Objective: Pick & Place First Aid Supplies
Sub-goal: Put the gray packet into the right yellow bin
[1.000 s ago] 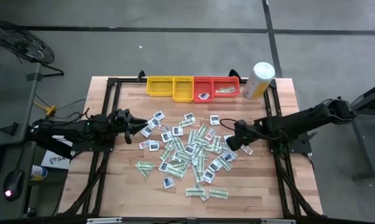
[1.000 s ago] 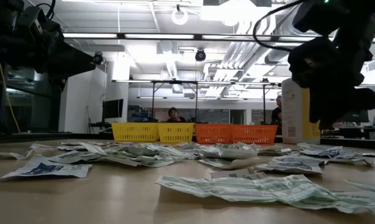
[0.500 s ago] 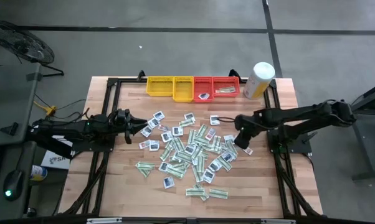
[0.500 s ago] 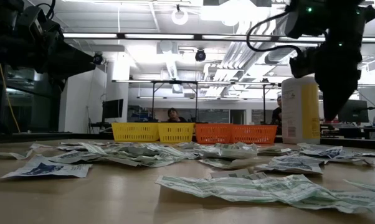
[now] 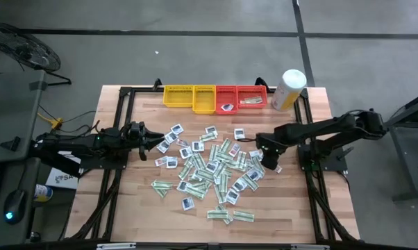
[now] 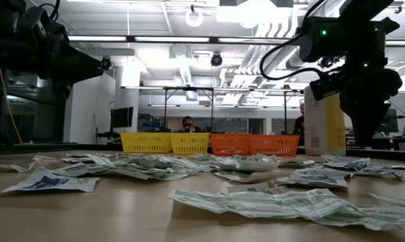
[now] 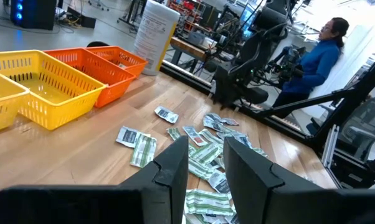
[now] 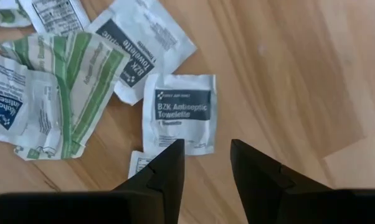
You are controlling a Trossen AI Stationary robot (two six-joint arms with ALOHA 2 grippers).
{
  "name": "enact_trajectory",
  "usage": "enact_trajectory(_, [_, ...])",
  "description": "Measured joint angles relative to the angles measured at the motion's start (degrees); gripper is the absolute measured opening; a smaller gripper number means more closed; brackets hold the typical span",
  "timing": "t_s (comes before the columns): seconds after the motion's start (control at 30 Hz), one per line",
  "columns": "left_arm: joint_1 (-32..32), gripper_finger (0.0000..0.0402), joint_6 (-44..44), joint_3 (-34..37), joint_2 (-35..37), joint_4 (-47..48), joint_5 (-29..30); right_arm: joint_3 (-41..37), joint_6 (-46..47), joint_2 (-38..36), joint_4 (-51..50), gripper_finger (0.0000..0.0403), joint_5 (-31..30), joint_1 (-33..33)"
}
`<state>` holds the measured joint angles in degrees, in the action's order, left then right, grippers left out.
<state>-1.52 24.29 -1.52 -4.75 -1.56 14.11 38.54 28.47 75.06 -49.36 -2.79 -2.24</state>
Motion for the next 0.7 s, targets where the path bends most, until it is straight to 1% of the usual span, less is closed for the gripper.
enact_trajectory(0.27, [0.0, 0.0101, 0.0, 0.0, 0.0, 0.0, 0.0, -0.4, -0.2, -0.3, 0.2, 0.0123, -1.0, 0.0])
enact_trajectory(0.4, [0.0, 0.0101, 0.0, 0.0, 0.0, 0.0, 0.0, -4.0, 0.0, -0.3, 5.4, 0.0123, 4.4, 0.0])
enact_trajectory(0.43, [0.0, 0.0101, 0.0, 0.0, 0.0, 0.0, 0.0, -4.7, 0.1, -0.4, 6.6, 0.0123, 4.8, 0.0])
enact_trajectory(0.5, [0.0, 0.0101, 0.0, 0.0, 0.0, 0.0, 0.0, -5.3, 1.0, -0.5, 7.0, 0.0123, 4.0, 0.0])
enact_trajectory(0.57, [0.0, 0.0101, 0.0, 0.0, 0.0, 0.0, 0.0, -5.6, 1.1, -0.5, 6.9, 0.0123, 1.7, 0.0])
enact_trajectory(0.7, [0.0, 0.0101, 0.0, 0.0, 0.0, 0.0, 0.0, -5.7, 0.8, -0.5, 6.2, 0.0123, 0.0, 0.0])
